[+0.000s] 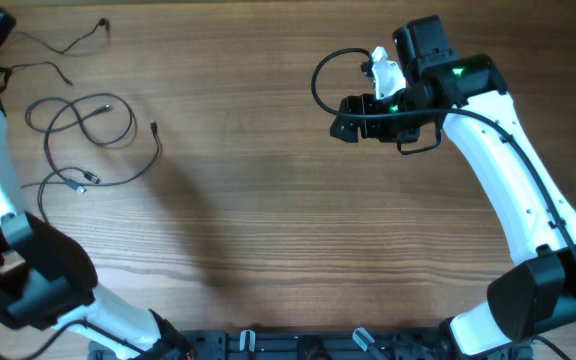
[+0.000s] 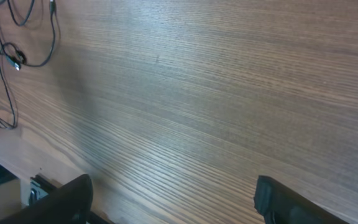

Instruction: Untangle cables

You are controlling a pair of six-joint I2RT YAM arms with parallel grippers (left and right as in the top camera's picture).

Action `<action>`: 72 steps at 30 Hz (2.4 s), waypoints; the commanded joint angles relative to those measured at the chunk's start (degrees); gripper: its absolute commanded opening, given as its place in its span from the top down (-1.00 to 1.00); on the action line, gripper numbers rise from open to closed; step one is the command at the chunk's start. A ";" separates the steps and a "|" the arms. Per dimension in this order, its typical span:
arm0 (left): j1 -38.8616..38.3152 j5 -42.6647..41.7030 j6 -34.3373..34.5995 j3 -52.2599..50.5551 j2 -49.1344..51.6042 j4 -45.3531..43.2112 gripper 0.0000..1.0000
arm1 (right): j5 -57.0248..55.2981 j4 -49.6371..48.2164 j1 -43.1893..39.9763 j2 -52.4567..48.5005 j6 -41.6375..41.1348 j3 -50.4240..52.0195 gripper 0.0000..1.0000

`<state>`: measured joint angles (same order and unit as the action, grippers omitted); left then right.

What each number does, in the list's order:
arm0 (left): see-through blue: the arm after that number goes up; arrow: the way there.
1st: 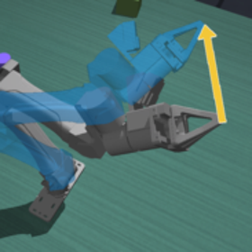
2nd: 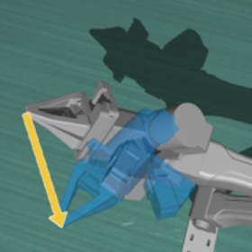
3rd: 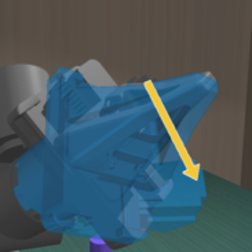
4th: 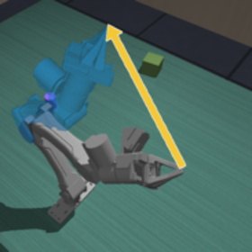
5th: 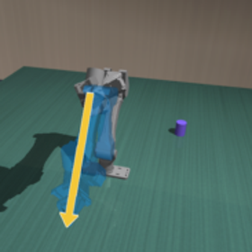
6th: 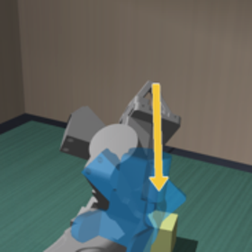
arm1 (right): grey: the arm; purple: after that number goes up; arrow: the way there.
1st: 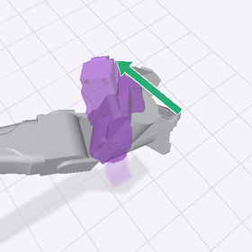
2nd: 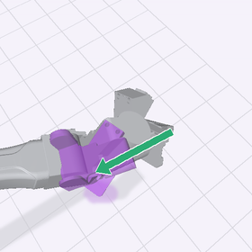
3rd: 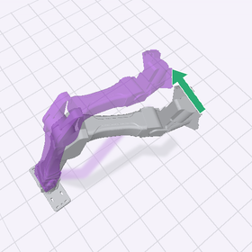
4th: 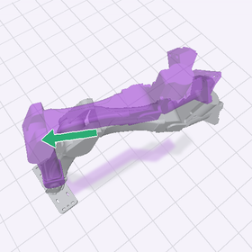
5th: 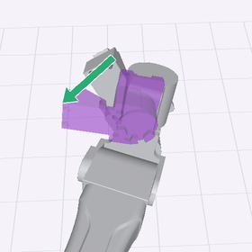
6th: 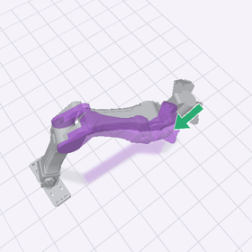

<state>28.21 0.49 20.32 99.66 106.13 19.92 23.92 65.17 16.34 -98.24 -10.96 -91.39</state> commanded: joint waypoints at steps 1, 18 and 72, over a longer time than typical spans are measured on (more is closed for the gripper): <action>-4.72 -1.16 1.60 0.76 -11.30 4.92 -1.00 | -1.01 -0.33 0.57 2.08 2.67 -2.45 -0.86; -41.92 -4.11 1.60 0.74 -27.80 48.41 -1.00 | -20.13 10.99 3.72 33.68 3.45 -13.66 -0.99; -43.85 -4.11 1.57 0.74 -27.47 48.50 -1.00 | -9.38 -71.25 -13.29 96.39 7.98 91.14 -0.99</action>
<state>-15.38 -3.33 21.76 100.40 78.46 68.62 17.72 -8.56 3.16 -4.89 -0.38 -0.58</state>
